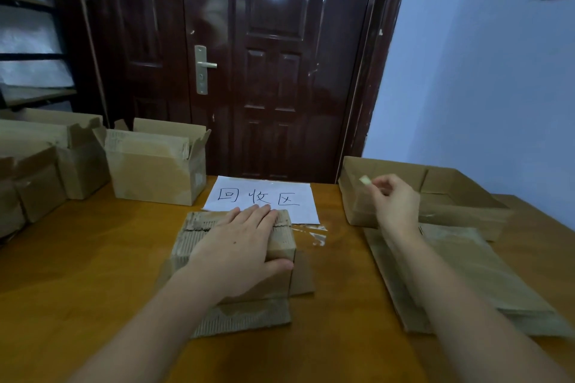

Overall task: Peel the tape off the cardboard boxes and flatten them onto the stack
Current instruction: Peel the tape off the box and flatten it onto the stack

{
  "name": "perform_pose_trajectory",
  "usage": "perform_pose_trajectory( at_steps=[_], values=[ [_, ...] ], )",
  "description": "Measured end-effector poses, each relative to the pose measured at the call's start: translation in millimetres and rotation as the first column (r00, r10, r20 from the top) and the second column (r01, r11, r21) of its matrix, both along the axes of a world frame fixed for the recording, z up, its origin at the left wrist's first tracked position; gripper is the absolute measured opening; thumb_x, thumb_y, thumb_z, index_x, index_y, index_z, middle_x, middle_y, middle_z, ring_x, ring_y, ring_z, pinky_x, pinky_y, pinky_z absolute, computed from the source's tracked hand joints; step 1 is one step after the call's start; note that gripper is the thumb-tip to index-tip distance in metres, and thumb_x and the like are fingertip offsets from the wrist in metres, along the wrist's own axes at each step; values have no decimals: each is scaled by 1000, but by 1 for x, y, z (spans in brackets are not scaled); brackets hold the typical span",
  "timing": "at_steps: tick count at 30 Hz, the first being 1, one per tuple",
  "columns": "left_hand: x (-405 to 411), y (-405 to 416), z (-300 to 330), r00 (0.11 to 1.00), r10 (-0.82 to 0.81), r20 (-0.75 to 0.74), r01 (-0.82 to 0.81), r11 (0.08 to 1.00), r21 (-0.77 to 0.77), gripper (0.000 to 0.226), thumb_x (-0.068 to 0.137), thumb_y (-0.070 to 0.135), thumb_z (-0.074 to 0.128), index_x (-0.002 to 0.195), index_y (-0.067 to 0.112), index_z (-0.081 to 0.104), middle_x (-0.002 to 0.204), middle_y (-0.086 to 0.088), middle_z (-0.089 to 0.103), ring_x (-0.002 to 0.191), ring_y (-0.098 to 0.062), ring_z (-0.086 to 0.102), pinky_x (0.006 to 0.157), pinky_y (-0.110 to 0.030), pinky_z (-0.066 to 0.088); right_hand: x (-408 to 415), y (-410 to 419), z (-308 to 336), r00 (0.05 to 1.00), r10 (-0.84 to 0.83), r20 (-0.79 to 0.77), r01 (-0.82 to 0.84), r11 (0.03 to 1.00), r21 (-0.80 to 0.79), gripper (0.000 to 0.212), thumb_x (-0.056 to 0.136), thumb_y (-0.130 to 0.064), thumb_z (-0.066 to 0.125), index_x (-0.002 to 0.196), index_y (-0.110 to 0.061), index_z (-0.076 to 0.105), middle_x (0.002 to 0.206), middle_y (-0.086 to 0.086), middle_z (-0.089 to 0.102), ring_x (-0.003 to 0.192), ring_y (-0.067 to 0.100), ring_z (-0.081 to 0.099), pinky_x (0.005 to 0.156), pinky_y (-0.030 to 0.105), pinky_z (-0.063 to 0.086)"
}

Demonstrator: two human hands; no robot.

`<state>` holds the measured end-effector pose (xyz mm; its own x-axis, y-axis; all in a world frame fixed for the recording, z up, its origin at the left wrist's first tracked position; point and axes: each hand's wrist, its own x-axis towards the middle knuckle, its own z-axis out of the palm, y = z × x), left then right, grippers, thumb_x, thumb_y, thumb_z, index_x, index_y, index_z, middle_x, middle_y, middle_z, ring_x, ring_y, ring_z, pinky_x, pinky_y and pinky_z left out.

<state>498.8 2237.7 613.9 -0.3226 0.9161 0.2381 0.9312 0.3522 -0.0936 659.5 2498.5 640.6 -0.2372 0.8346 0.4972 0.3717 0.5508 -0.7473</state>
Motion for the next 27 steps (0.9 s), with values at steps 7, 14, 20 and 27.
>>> perform_pose_trajectory(
  at_steps=[7, 14, 20, 27],
  values=[
    [1, 0, -2, 1000, 5, -4, -5, 1000, 16, 106, 83, 93, 13, 164, 27, 2, 173, 4, 8, 158, -16, 8, 125, -38, 0, -8, 57, 7, 926, -72, 371, 68, 997, 24, 16, 97, -9, 63, 108, -9, 75, 109, 9, 72, 85, 16, 61, 76, 28, 49],
    [-1, 0, -3, 1000, -2, -12, 2, 1000, 29, 107, 83, 94, 10, 165, 26, 3, 173, 4, 9, 158, -16, 10, 126, -39, 2, -8, 62, 4, 847, 6, 532, -2, 1000, -7, 34, 105, -11, 46, 133, -14, 65, 137, 15, 60, 124, 32, 58, 104, 40, 49],
    [-1, 0, -1, 1000, -10, -6, 10, 1000, 24, 107, 83, 94, 15, 164, 24, 7, 172, 3, 14, 157, -17, 12, 126, -40, 4, -16, 6, 11, 772, 215, 599, -341, 934, 104, 48, 103, -13, 49, 150, -20, 48, 161, -3, 36, 153, 14, 22, 126, 40, 20],
    [4, -5, 14, 977, -48, 206, 19, 990, 140, 82, 82, 77, 57, 141, 23, 41, 140, 5, 47, 133, -18, 44, 112, -34, 37, -26, -104, 21, 368, 600, 711, -760, 634, -143, 79, 82, -60, 58, 154, -44, 30, 161, -19, 31, 146, 1, 29, 120, 32, 31]
  ],
)
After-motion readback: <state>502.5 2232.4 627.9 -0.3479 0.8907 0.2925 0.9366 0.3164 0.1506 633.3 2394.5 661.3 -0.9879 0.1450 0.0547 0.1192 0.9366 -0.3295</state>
